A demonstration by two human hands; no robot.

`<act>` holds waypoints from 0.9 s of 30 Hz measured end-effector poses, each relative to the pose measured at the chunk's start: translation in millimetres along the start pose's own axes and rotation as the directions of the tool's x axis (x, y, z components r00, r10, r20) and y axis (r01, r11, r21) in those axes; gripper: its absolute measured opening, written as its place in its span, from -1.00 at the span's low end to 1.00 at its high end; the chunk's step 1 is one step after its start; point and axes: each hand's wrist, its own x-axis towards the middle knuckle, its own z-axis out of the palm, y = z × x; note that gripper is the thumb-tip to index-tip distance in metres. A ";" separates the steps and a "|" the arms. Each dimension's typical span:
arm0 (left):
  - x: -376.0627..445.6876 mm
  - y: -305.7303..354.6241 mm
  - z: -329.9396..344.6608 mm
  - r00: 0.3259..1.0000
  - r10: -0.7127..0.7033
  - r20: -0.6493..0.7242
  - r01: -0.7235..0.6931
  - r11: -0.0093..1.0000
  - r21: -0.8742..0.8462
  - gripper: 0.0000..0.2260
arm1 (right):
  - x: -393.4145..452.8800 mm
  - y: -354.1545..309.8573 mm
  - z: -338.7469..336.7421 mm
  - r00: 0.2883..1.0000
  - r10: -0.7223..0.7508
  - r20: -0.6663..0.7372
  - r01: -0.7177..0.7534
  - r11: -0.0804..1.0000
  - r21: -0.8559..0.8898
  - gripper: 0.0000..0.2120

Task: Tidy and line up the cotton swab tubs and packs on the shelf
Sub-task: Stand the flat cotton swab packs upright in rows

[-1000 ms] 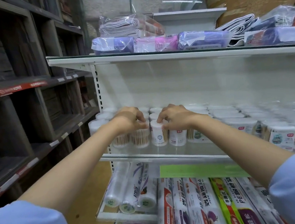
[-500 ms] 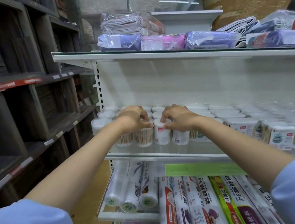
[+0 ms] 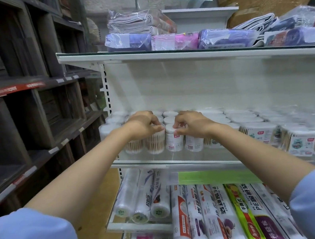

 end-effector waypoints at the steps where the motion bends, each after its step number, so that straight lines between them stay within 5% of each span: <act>1: -1.9 -2.0 -1.7 1.000 0.010 0.025 -0.009 1.000 -0.024 -0.75 | 0.3 -1.3 -2.0 1.000 0.008 0.016 -0.007 1.000 -0.019 -0.78; 7: -18.6 -26.3 -24.7 0.991 0.039 -0.130 -0.053 0.993 -0.102 -0.85 | 4.2 -21.2 -9.4 0.999 0.009 -0.050 -0.007 0.999 0.038 -0.79; 13: -29.7 -49.3 -27.3 0.999 -0.041 -0.035 0.041 0.999 0.014 -0.76 | 20.5 -50.3 9.5 0.998 -0.033 -0.061 0.030 0.998 -0.049 -0.61; 20: -32.0 -54.6 -26.3 0.998 -0.064 -0.026 0.064 0.998 0.016 -0.71 | 24.0 -60.4 0.4 0.997 -0.033 0.067 0.036 0.998 -0.042 -0.79; 27: -27.3 -50.0 -34.5 0.995 -0.093 0.029 0.091 0.994 0.066 -0.69 | 22.0 -61.5 0.3 0.997 -0.025 0.075 0.030 0.997 -0.071 -0.69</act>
